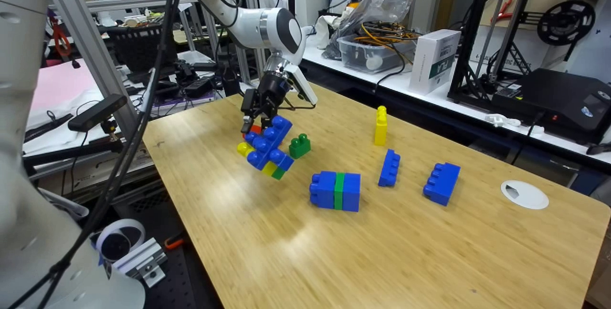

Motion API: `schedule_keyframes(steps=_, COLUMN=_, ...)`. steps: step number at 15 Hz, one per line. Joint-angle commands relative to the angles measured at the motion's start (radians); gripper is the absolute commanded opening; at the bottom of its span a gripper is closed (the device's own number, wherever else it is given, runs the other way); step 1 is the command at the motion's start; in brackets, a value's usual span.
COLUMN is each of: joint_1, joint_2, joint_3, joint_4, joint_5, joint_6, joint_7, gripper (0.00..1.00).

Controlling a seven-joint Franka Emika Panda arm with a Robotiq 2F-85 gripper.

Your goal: Put the stack of blocks upright

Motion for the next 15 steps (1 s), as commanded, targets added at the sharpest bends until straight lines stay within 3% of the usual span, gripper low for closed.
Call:
schedule_keyframes(steps=1, joint_1=0.003, joint_2=0.078, joint_3=0.012, joint_4=0.088, joint_5=-0.035, joint_6=-0.105, joint_7=-0.054, gripper=0.38)
schedule_keyframes(steps=5, joint_1=0.006, joint_2=0.124, joint_3=0.019, joint_4=0.131, joint_5=-0.05, joint_6=-0.136, joint_7=-0.089, gripper=0.38)
schedule_keyframes(steps=15, joint_1=0.001, joint_2=0.164, joint_3=0.043, joint_4=0.152, joint_5=-0.046, joint_6=-0.074, joint_7=-0.202, gripper=0.38)
